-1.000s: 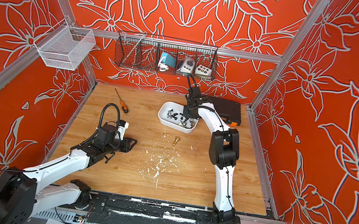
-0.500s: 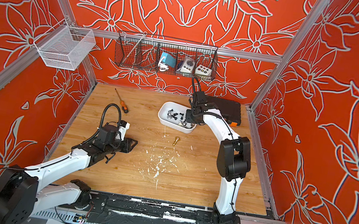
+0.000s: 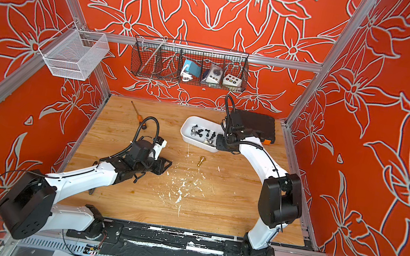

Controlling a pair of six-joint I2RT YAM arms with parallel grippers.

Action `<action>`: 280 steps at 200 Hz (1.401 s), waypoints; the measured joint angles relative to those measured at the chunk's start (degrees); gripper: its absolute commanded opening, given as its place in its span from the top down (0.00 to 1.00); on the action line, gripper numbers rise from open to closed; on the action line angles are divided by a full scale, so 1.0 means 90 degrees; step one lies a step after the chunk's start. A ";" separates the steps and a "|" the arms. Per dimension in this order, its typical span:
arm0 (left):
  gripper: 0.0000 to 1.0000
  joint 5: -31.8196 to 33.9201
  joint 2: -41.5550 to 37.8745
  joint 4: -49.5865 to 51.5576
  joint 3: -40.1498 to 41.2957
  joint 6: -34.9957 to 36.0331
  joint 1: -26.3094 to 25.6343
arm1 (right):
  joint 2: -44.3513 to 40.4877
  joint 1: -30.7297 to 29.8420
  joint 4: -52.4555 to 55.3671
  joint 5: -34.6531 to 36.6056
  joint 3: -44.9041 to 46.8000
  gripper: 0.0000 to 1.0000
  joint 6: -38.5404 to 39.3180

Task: Put the chess pieces into the storage box
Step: Pick up the chess piece at the center of the board.

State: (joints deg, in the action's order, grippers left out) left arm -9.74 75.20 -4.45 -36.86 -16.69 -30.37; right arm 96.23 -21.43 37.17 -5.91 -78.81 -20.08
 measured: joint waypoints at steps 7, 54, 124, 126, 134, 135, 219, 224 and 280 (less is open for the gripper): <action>0.60 0.0041 0.0151 -0.0012 -0.0087 0.0051 -0.0095 | -0.0095 0.0022 -0.0017 -0.0005 0.0117 0.80 -0.0017; 0.60 0.0323 0.1212 -0.0053 -0.0886 0.0396 -0.0648 | -0.0631 0.0177 -0.0160 -0.0019 0.0782 0.79 -0.0148; 0.59 0.0517 0.2752 -0.0117 -0.2356 0.0765 -0.1134 | -0.1258 0.0427 -0.0209 -0.0095 0.1241 0.78 -0.0236; 0.59 0.0522 0.2800 -0.0119 -0.2395 0.0767 -0.1144 | -0.1275 0.0432 -0.0206 -0.0095 0.1241 0.78 -0.0236; 0.59 0.0537 0.2960 -0.0109 -0.2526 0.0804 -0.1178 | -0.1336 0.0461 -0.0206 -0.0114 0.1243 0.78 -0.0236; 0.59 0.0537 0.2994 -0.0109 -0.2552 0.0816 -0.1180 | -0.1341 0.0464 -0.0206 -0.0117 0.1246 0.78 -0.0236; 0.62 0.0692 0.4335 0.0114 -0.3810 0.1175 -0.1258 | -0.1549 0.0605 -0.0199 -0.0243 0.1326 0.79 -0.0231; 0.62 0.0707 0.4381 0.0119 -0.3844 0.1192 -0.1260 | -0.1559 0.0614 -0.0202 -0.0248 0.1350 0.79 -0.0231; 0.63 0.0877 0.4687 0.0233 -0.3968 0.1265 -0.1265 | -0.1581 0.0719 -0.0182 -0.0355 0.1387 0.80 -0.0226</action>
State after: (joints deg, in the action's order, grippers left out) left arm -1.85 117.38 -2.35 -72.58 -5.30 -41.76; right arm 82.00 -14.96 35.53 -9.10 -66.32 -22.11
